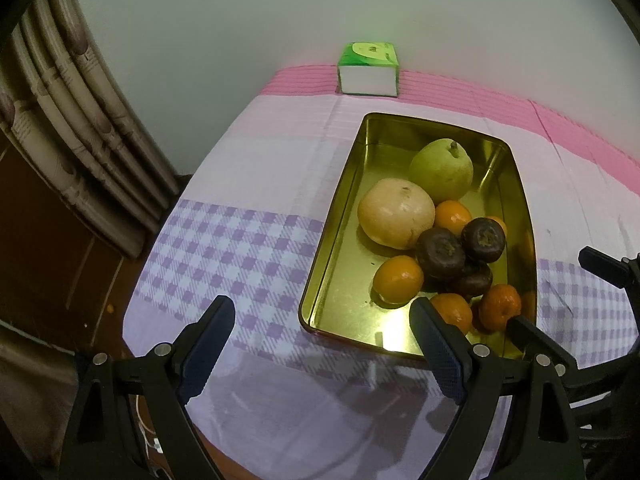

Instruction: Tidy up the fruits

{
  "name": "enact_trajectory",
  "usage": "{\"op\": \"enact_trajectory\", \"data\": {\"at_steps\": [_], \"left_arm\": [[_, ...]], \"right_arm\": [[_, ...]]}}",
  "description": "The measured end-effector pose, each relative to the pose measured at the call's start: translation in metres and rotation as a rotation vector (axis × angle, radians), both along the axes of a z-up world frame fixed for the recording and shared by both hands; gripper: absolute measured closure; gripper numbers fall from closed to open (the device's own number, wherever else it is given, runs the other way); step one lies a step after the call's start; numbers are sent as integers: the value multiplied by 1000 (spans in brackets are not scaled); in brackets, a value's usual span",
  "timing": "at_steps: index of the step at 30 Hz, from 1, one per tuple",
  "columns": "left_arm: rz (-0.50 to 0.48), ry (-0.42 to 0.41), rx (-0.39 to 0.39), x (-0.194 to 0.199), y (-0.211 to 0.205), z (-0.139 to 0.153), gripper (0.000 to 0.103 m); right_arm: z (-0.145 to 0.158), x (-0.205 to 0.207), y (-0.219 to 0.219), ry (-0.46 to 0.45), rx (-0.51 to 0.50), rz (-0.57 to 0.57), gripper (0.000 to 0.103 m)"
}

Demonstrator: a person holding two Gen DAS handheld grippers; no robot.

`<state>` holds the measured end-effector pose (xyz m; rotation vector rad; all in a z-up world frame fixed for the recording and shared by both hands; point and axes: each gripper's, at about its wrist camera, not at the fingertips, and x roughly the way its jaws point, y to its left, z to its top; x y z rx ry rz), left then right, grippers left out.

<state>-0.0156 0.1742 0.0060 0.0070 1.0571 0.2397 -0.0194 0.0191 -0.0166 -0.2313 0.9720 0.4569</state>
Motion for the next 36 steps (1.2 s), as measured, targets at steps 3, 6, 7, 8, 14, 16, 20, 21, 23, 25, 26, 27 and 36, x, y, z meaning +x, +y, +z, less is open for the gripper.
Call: {"op": "enact_trajectory", "data": {"at_steps": [3,6,7,8,14,16,20,21,23,25,26,27,36], "left_arm": [[-7,1,7,0,-2,0,14],[-16,0,15,-1,-5,0,14],[-18,0,17,-1,-6,0,14],[-20,-1,18,-1,-6,0,14],[-22,-1,22,-2,-7,0,14],[-23,-2,21,-2,-7,0,14],[-22,0,22,-2,-7,0,14],[-21,-1,23,-2,-7,0,14],[-21,0,21,-2,-7,0,14],[-22,0,22,-2,-7,-1,14],[-22,0,22,-2,-8,-1,14],[-22,0,23,-1,-8,-1,14],[-22,-1,23,-1,-9,0,14]], "right_arm": [[-1,1,-1,5,-1,-4,1],[-2,1,-1,7,-3,-6,1],[-3,1,-1,8,-3,-6,1],[-3,1,-2,6,-3,-6,1],[-5,1,-2,16,-8,-9,1],[-6,1,-2,19,-10,-10,1],[-6,1,-3,20,-13,-12,1],[-6,1,-3,20,-14,-13,1],[-6,1,-4,18,-16,-16,1],[-7,1,-4,19,-17,-19,1],[-7,1,-4,19,-17,-19,1],[-7,1,-4,19,-16,-19,1],[-7,1,-6,20,-19,-22,1]]}}
